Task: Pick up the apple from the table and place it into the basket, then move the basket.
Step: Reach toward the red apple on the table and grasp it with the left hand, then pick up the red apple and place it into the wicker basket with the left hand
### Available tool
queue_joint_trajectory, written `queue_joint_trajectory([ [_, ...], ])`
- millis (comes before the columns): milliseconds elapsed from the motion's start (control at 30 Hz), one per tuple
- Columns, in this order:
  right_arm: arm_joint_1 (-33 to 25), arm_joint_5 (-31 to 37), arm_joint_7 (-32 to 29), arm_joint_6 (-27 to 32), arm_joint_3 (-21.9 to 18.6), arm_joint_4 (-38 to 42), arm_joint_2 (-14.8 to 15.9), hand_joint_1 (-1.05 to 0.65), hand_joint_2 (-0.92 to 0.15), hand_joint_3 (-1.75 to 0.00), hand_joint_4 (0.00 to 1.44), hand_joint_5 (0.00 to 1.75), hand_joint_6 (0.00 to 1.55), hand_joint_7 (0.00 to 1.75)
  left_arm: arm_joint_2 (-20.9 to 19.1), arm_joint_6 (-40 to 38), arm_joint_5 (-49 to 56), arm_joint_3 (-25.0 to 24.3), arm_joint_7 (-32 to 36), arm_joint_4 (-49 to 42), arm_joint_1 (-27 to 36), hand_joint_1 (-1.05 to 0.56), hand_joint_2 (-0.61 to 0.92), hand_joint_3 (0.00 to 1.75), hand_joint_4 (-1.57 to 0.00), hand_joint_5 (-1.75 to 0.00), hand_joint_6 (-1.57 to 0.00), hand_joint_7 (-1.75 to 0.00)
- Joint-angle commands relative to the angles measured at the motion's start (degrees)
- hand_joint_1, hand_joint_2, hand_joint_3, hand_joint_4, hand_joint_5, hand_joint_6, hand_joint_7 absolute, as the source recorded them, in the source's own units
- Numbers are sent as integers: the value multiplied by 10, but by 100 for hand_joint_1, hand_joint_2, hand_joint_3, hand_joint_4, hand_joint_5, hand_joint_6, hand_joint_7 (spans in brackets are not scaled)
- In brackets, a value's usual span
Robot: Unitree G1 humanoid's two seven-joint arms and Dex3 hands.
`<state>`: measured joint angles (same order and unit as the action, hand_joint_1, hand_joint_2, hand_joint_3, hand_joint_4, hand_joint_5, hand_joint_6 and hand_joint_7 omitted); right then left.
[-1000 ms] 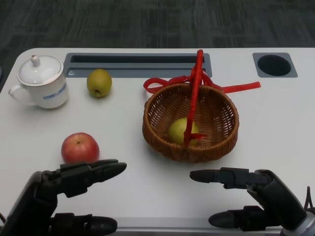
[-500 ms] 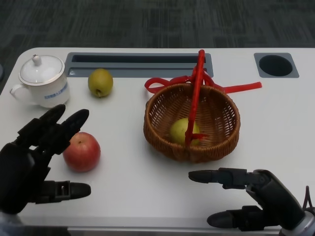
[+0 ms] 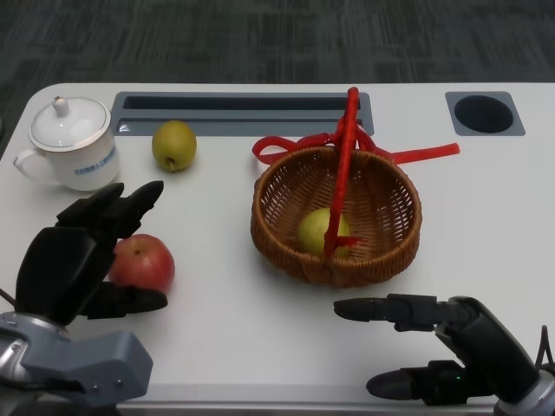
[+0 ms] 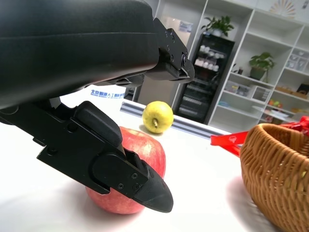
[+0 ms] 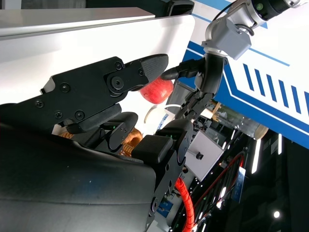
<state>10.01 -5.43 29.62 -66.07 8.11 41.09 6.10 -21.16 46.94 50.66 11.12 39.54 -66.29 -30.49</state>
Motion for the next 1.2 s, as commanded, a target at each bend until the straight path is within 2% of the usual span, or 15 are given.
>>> queue_joint_trajectory([
  [33, -6, -4, -5, 1, -4, -7, 8, -47, -80, 0, 78, 0, 73, 0, 9, -25, -22, 25, 1, -41, -25, -73, 67, 0, -37, -2, -38, -1],
  [233, -8, -5, -4, 5, -3, -15, 10, -47, -80, 0, 78, 0, 72, 0, 29, -64, -54, 54, -19, -88, -48, -70, 67, 1, -45, -3, -44, -2],
  [567, -12, -2, -6, 6, -1, -27, 13, -47, -81, 0, 77, 0, 72, 0, 54, -122, -115, 60, -93, -110, -60, -59, 69, 1, -54, -2, -52, -2],
  [633, -12, -2, -6, 4, -1, -27, 13, -47, -81, 0, 77, 0, 72, 0, 56, -127, -123, 62, -102, -111, -61, -54, 71, 1, -62, -4, -57, -2],
  [733, -13, -2, -7, 3, -2, -27, 12, -47, -81, 0, 77, 0, 72, 0, 59, -119, -133, 65, -104, -110, -61, -43, 74, 1, -85, -7, -74, -4],
  [833, -14, -3, -7, 2, -3, -29, 13, -48, -82, 0, 78, 0, 72, 0, 63, -104, -143, 65, -82, -107, -58, -26, 76, 1, -107, -7, -95, -6],
  [900, -15, -2, -9, -1, -3, -29, 13, -48, -82, -1, 78, 0, 72, 0, 64, -91, -141, 70, -58, -102, -56, -18, 79, 1, -115, -6, -104, -5],
  [1200, -9, -1, -10, -3, -3, -20, 10, -50, -86, -1, 79, 0, 72, 0, 42, -24, -104, 113, 76, -69, -56, -21, 85, 1, -117, -2, -107, -1],
])
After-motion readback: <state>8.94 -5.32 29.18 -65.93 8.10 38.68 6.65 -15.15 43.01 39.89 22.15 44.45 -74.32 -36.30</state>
